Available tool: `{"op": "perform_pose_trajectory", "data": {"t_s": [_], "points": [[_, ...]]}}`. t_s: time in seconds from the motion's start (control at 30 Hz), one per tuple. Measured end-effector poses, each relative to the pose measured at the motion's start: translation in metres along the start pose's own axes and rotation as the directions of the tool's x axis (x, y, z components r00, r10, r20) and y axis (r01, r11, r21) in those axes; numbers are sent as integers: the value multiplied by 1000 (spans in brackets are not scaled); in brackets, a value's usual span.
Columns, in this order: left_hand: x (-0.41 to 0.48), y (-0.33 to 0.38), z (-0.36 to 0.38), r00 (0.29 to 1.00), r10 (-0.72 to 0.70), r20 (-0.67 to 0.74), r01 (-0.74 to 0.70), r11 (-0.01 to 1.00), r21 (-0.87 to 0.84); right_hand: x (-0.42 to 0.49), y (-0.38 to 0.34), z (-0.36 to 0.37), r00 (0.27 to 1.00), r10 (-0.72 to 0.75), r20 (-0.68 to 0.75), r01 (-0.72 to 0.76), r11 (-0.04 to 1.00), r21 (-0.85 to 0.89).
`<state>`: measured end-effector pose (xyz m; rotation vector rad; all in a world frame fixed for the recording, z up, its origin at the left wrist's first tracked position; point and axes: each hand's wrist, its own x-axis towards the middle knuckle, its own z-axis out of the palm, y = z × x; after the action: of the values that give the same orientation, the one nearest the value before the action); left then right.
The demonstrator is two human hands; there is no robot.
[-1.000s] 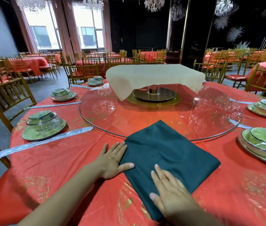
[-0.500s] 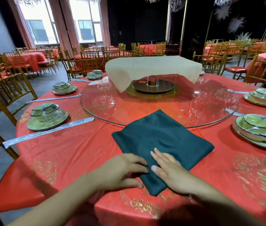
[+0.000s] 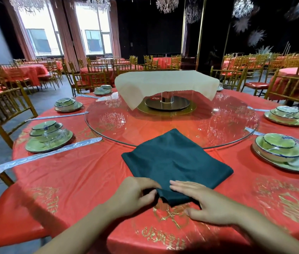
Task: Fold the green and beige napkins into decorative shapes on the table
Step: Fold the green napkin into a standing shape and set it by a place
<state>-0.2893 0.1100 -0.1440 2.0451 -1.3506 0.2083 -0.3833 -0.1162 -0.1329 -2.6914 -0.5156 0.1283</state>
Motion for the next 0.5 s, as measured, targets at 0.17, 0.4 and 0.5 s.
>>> {"op": "perform_pose_trajectory", "data": {"t_s": [0.17, 0.4, 0.5], "points": [[4, -5, -5, 980, 129, 154, -161, 964, 214, 3, 4, 14, 987, -35, -158, 25, 998, -61], [-3, -10, -19, 964, 166, 208, -233, 902, 362, -14, -9, 5, 994, -32, -104, 27, 999, -43], [-22, 0, -21, 951, 202, 235, -263, 927, 269, -30, -20, 3, 997, -48, -55, 47, 999, -25]]}}
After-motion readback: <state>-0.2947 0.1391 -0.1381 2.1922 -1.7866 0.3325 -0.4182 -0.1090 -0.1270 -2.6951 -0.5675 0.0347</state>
